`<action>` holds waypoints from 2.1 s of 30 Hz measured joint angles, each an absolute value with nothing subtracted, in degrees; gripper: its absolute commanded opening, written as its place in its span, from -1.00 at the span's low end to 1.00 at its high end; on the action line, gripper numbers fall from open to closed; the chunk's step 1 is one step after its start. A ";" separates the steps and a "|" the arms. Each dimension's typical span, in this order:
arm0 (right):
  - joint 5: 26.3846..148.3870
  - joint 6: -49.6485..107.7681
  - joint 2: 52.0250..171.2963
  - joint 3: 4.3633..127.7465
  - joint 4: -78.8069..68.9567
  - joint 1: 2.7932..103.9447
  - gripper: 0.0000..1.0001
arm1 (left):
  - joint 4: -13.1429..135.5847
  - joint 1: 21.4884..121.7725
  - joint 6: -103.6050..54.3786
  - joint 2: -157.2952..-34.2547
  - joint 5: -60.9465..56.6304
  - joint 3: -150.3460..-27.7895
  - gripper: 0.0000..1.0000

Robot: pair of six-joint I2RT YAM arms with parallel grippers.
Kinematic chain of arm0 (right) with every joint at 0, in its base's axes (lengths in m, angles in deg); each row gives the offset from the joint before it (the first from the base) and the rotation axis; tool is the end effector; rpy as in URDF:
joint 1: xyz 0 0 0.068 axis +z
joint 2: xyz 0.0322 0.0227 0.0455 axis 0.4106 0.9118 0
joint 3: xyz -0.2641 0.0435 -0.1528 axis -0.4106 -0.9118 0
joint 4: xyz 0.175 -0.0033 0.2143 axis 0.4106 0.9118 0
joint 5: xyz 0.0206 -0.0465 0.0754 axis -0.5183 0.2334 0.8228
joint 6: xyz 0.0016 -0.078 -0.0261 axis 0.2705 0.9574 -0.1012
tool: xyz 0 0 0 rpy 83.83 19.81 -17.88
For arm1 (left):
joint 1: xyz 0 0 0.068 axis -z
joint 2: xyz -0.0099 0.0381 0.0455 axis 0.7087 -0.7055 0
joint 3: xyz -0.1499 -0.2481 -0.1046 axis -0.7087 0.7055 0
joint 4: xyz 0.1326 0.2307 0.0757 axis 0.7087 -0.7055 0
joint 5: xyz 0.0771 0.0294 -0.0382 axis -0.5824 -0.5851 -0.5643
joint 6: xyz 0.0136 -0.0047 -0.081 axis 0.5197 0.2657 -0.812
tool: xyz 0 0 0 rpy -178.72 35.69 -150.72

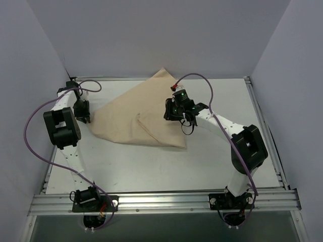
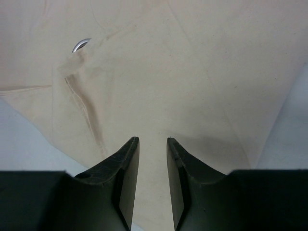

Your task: Prepare the surgical pack

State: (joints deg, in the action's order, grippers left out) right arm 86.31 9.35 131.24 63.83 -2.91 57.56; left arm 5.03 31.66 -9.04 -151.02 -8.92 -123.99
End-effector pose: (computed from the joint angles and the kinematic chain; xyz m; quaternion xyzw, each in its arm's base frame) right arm 0.3809 0.2602 0.2702 -0.0798 0.8608 0.2924 0.4089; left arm 0.4966 0.1170 0.1499 -0.0807 0.9908 0.0035 0.1083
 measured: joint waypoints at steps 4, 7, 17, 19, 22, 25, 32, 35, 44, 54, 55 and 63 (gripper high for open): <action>85.96 9.35 129.78 63.78 -2.89 57.54 -0.48 | 5.21 30.80 -9.50 -150.52 -8.59 -123.42 -0.23; 85.94 9.37 129.45 63.81 -2.89 57.54 -0.48 | 5.43 30.34 -9.37 -150.36 -8.68 -123.33 -0.15; 85.90 9.37 129.45 63.78 -1.38 57.54 -0.48 | 5.38 30.30 -7.80 -151.37 -9.29 -125.06 -0.14; 85.68 9.39 129.41 63.67 -1.42 57.54 -0.49 | 5.32 30.30 -7.67 -151.59 -9.27 -125.34 -0.14; 85.46 9.42 129.12 63.06 -1.36 57.48 -0.49 | 5.10 30.37 -7.67 -152.00 -9.23 -125.80 -0.15; 85.29 9.37 129.01 62.58 -1.42 57.28 -0.49 | 5.27 30.41 -7.93 -152.02 -9.03 -125.63 -0.34; 84.91 9.31 127.70 60.09 -1.38 56.73 -0.49 | 5.95 30.39 -7.97 -151.35 -5.38 -124.51 -0.95; 84.89 9.11 127.42 59.63 -1.44 56.19 -0.49 | 6.76 30.04 -8.00 -150.30 -2.74 -123.07 -0.95; 85.05 8.70 127.31 57.53 -3.17 54.57 -0.50 | 5.97 30.45 -8.00 -140.92 5.18 -120.73 -0.95; 83.67 6.97 127.18 56.29 -3.63 52.25 -0.56 | 2.72 44.29 -8.00 -130.39 8.24 -124.69 -0.95; 83.52 6.88 127.07 56.29 -3.59 51.90 -0.55 | 2.30 46.74 -8.19 -130.56 8.56 -125.71 -0.96; 89.92 3.45 125.73 48.61 -11.04 44.69 -0.21 | 0.99 64.20 -10.92 -135.24 13.42 -136.18 -0.95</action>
State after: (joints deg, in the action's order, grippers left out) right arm 89.92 3.45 125.73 48.61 -11.04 44.69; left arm 0.99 64.20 -10.92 -135.24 13.42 -136.18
